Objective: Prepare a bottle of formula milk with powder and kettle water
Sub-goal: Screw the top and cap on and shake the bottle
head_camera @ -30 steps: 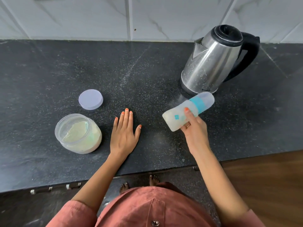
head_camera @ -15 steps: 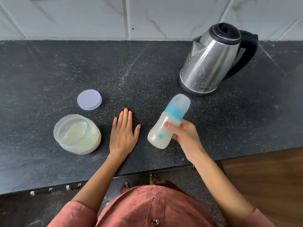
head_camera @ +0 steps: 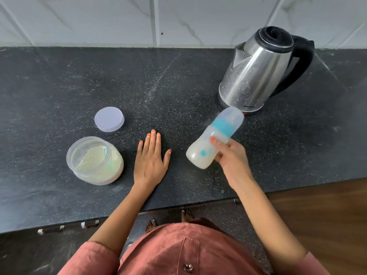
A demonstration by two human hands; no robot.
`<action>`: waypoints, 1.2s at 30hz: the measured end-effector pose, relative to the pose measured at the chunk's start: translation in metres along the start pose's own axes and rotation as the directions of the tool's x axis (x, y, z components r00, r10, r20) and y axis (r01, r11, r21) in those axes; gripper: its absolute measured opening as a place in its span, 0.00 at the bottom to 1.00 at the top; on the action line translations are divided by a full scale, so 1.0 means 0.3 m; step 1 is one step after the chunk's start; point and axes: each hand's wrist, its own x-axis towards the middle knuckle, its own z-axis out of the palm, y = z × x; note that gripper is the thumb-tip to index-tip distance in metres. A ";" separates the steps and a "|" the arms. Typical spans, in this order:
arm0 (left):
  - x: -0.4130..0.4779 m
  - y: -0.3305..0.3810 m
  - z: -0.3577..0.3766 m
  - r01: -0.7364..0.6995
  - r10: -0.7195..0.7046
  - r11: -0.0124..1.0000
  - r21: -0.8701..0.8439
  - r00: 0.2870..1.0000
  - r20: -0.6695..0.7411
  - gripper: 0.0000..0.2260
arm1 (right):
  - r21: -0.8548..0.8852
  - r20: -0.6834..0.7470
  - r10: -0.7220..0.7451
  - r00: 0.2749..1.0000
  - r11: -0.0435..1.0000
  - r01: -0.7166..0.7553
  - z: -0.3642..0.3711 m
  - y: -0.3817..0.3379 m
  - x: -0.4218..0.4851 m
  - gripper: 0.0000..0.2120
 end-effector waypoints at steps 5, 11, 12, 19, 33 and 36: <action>-0.001 -0.001 -0.001 -0.003 0.003 1.000 0.005 1.000 -0.008 0.33 | 0.028 -0.013 0.012 1.000 1.000 -0.012 0.009 0.013 -0.003 0.06; -0.001 -0.001 0.000 -0.001 0.001 1.000 0.001 1.000 -0.003 0.34 | 0.041 -0.017 0.026 1.000 0.999 -0.025 -0.003 -0.003 -0.004 0.10; -0.001 -0.002 0.002 0.000 0.000 1.000 0.004 1.000 -0.005 0.33 | 0.178 -0.081 0.016 0.997 0.984 -0.001 -0.001 -0.013 0.011 0.08; 0.001 -0.002 0.001 0.000 0.000 1.000 -0.002 1.000 -0.003 0.33 | -0.291 0.106 0.005 0.994 0.956 0.026 0.025 0.039 -0.053 0.10; 0.001 -0.002 0.004 0.003 -0.003 1.000 -0.011 1.000 -0.002 0.33 | -0.073 0.046 -0.014 0.999 0.997 0.017 0.008 -0.001 -0.031 0.11; -0.001 -0.002 0.006 -0.001 0.001 1.000 -0.004 1.000 -0.004 0.33 | 0.259 -0.124 -0.027 0.992 0.964 0.059 0.017 -0.012 0.009 0.07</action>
